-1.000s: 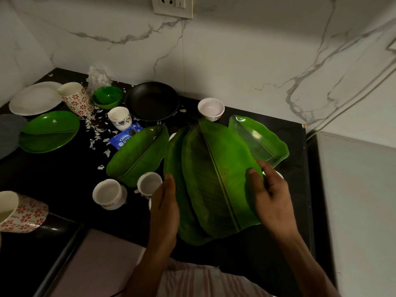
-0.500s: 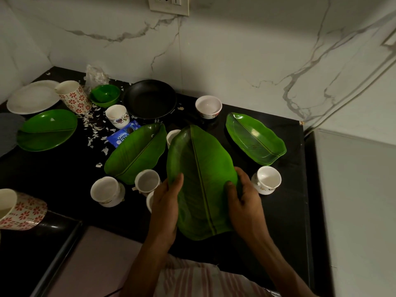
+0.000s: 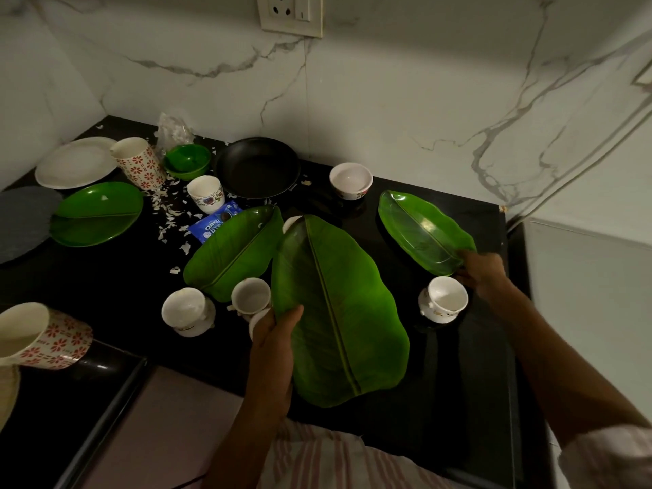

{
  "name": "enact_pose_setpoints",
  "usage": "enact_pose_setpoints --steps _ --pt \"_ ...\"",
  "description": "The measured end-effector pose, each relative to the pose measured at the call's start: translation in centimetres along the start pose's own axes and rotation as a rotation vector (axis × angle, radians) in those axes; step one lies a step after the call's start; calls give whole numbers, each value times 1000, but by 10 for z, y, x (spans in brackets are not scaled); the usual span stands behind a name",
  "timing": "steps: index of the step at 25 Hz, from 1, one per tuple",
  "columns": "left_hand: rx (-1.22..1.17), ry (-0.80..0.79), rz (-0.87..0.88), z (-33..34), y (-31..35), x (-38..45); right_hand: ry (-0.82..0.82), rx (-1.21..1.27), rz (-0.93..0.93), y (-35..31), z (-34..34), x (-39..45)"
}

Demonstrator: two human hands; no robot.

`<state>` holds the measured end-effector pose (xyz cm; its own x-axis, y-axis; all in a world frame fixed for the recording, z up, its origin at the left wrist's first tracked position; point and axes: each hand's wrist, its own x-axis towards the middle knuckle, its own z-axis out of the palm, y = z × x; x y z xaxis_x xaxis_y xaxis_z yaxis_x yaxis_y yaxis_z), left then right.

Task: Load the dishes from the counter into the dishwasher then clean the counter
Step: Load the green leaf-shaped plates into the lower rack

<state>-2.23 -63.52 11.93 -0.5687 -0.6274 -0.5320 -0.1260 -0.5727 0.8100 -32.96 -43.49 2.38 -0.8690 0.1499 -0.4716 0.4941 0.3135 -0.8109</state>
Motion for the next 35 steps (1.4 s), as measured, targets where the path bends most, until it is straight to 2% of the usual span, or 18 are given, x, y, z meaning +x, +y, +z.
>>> enact_pose_setpoints --steps 4,8,14,17,24,31,35 --pt "-12 11 2 -2 -1 -4 56 24 32 -3 8 9" --pt "-29 20 17 -2 -1 -2 24 83 12 -12 0 3" --pt "-33 -10 42 1 -1 3 83 224 -217 -27 -32 -37" --pt "-33 -27 56 8 -1 7 -45 299 -301 -28 -44 -82" --pt "27 -8 112 18 2 11 -352 228 -435 -11 -36 -198" --pt "24 -24 97 22 1 11 -386 205 -378 4 -21 -220" --pt "48 -55 150 22 0 9 -387 157 -365 9 -18 -224"
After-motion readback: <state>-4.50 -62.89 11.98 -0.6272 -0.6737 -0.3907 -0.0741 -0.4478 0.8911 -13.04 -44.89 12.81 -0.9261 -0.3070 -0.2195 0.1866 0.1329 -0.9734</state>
